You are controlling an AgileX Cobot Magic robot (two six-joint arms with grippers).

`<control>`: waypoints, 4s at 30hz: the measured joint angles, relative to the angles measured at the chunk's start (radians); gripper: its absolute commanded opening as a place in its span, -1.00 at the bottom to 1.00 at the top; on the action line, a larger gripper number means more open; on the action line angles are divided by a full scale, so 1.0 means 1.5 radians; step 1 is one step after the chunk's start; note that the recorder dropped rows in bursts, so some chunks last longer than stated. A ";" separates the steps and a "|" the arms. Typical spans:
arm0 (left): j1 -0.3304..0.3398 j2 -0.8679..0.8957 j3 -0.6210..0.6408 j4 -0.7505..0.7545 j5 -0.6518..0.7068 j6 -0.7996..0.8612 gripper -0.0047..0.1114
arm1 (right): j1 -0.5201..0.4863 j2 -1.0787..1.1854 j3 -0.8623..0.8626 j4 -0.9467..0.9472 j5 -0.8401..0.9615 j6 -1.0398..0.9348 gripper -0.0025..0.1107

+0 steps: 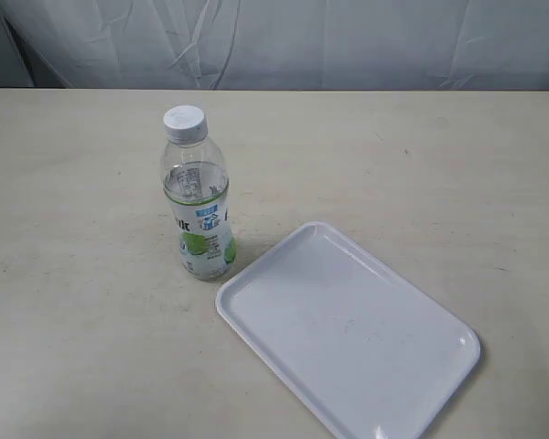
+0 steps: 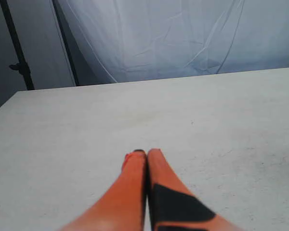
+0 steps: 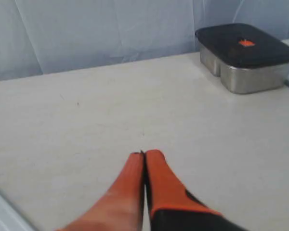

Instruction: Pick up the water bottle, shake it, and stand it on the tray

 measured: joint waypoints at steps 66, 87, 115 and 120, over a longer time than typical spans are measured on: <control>0.000 0.000 0.000 0.000 0.000 0.000 -0.91 | 0.455 1.258 -0.668 -0.674 -0.727 0.387 0.89; 0.000 0.000 0.000 0.000 0.000 0.000 -0.91 | 0.482 1.340 -0.697 -0.603 -0.738 0.332 0.89; 0.000 0.000 0.000 0.000 0.000 0.000 -0.91 | 0.502 1.324 -0.697 -0.481 -0.685 0.366 -0.98; 0.000 0.000 0.000 0.000 0.000 0.000 -0.91 | 0.504 1.201 -0.700 -0.432 -0.530 0.372 -0.97</control>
